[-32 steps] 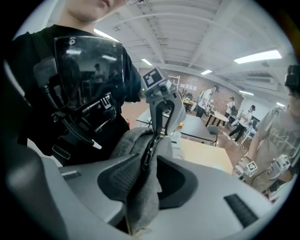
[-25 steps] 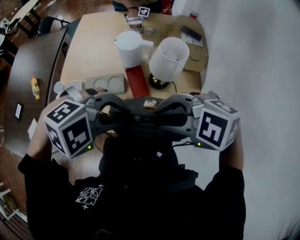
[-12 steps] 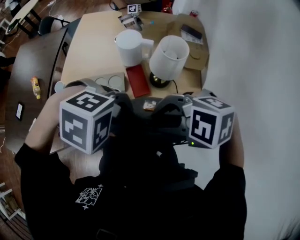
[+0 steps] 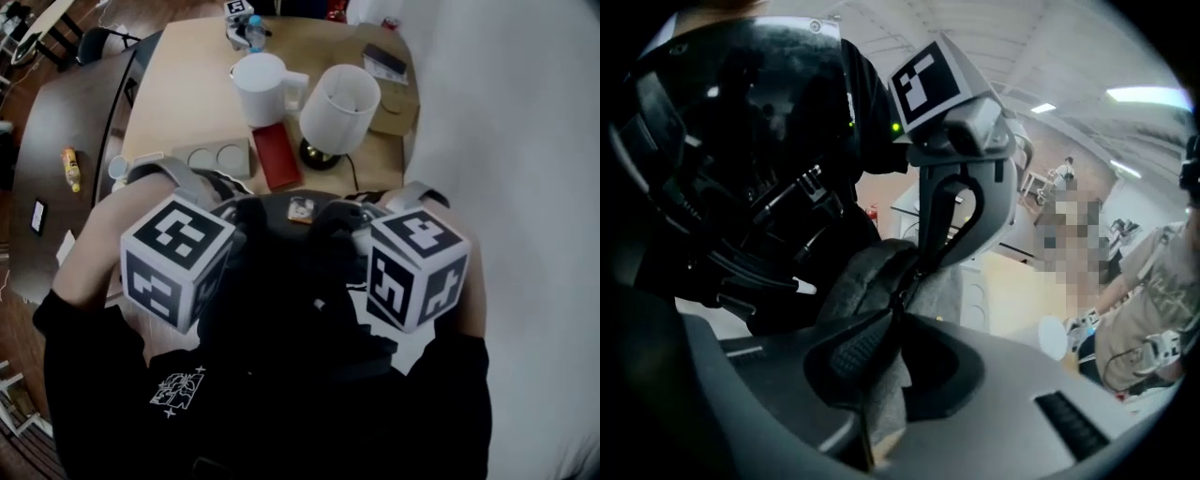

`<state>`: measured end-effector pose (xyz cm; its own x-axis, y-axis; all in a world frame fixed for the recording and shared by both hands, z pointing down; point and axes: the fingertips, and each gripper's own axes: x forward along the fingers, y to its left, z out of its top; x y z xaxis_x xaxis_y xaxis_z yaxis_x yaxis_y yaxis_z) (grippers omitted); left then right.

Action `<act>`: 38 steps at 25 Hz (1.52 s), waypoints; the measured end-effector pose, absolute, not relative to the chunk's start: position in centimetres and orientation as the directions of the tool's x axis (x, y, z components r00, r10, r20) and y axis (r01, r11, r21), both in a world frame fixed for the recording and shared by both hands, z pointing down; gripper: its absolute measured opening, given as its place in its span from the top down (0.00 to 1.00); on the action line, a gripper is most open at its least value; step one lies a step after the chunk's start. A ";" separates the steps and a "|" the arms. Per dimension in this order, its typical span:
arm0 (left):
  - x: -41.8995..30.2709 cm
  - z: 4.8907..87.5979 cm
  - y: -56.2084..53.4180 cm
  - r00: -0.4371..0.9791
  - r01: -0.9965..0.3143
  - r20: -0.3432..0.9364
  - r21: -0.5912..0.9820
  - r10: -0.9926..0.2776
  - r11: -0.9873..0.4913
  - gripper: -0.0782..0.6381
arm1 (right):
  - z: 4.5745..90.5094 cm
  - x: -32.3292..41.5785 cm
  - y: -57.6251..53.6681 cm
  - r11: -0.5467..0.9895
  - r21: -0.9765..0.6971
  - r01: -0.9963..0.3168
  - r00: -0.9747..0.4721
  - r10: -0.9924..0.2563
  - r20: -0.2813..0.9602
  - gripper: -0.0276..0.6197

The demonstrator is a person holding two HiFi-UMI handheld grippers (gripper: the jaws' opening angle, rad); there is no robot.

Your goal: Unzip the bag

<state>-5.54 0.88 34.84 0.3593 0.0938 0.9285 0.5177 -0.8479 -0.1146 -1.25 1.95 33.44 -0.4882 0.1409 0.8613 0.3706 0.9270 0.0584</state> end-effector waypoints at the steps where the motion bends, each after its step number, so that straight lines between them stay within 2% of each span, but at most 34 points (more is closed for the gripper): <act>1: -5.5 34.6 0.7 0.361 0.513 0.930 -0.130 0.076 -0.848 0.84 | 33.1 -1.2 1.8 0.923 0.094 0.372 -0.484 0.106 0.869 0.88; 6: -5.7 33.7 0.2 0.342 0.505 0.939 -0.212 -0.031 -0.837 0.84 | 32.6 -0.9 1.5 0.912 0.197 0.361 -0.448 -0.016 0.894 0.91; 15: -5.7 34.2 0.3 0.320 0.525 0.945 -0.234 -0.065 -0.818 0.84 | 32.9 -0.9 1.4 0.934 0.161 0.318 -0.452 0.001 0.892 0.92; 23: -5.1 34.5 0.1 0.430 0.486 0.892 -0.358 -0.138 -0.797 0.83 | 32.9 -0.9 1.6 0.945 0.143 0.295 -0.465 0.012 0.885 0.92; 27: -5.0 34.9 -0.1 0.426 0.490 0.888 -0.389 -0.175 -0.780 0.79 | 32.9 -1.1 1.9 0.941 0.129 0.313 -0.460 0.032 0.887 0.92; 30: -4.6 35.0 0.0 0.432 0.504 0.886 -0.393 -0.169 -0.769 0.72 | 33.1 -1.1 2.2 0.940 0.114 0.321 -0.461 0.050 0.886 0.92; 33: -4.6 35.9 0.5 0.391 0.545 0.913 -0.335 -0.121 -0.769 0.74 | 33.2 -1.1 2.5 0.937 0.106 0.333 -0.456 0.061 0.888 0.92; 34: -4.6 36.2 0.6 0.373 0.553 0.922 -0.313 -0.106 -0.772 0.79 | 33.2 -1.1 2.5 0.939 0.102 0.327 -0.455 0.062 0.888 0.92; 35: -4.5 36.3 0.5 0.362 0.554 0.926 -0.302 -0.102 -0.776 0.81 | 33.2 -1.1 2.4 0.942 0.099 0.320 -0.457 0.062 0.888 0.92; 38: -4.6 35.8 0.3 0.358 0.544 0.922 -0.332 -0.145 -0.771 0.83 | 33.2 -1.0 2.3 0.944 0.101 0.314 -0.469 0.062 0.881 0.92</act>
<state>-4.61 0.26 35.80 0.3583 -0.1451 0.9222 0.5435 -0.7708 -0.3324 -1.00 2.34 33.19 -0.4687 0.0616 0.8812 0.3144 0.9439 0.1012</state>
